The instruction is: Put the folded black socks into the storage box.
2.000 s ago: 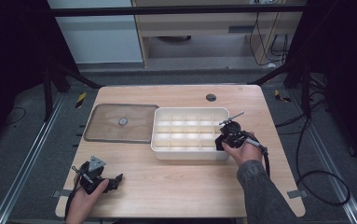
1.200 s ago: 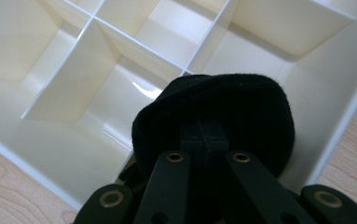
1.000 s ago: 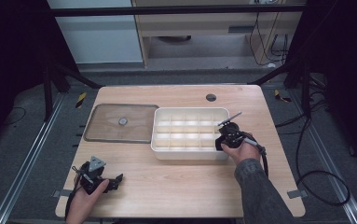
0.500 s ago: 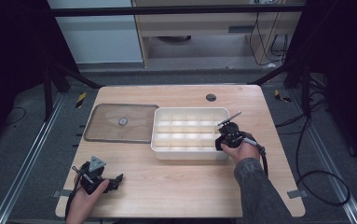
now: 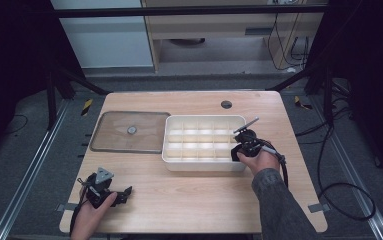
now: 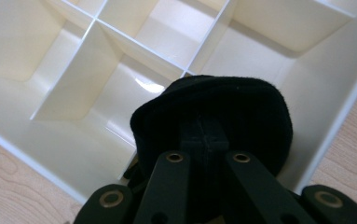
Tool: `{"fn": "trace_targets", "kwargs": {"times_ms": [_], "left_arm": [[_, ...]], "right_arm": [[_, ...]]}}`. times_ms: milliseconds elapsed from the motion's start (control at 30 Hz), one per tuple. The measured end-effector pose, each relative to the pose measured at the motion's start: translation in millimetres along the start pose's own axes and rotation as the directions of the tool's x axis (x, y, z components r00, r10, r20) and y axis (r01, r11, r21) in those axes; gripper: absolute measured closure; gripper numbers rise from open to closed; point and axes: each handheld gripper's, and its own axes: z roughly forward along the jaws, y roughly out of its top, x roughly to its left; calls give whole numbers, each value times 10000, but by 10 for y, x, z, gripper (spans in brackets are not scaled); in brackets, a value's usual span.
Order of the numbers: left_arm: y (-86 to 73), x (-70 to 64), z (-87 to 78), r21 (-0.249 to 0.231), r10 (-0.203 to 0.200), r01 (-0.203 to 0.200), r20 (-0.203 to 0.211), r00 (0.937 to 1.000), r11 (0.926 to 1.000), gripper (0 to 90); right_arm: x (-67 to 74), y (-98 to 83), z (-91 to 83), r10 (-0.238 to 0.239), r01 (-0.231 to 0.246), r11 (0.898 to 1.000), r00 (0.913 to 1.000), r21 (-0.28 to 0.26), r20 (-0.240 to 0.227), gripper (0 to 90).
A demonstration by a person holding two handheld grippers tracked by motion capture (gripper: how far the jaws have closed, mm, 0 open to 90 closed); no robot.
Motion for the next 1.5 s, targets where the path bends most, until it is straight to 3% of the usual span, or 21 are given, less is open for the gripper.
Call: {"fn": "trace_targets", "kwargs": {"times_ms": [733,1500], "left_arm": [[0,0,0,1,-1,1,0,10000,10000,0],[0,0,0,4,3,-3,0,10000,10000,0]], "right_arm": [[-26,-31,-211,-22,23,9989,10000,-464,18,900],[-61,-40,-448,36,-40,9887,10000,-1500,-32,900]]}}
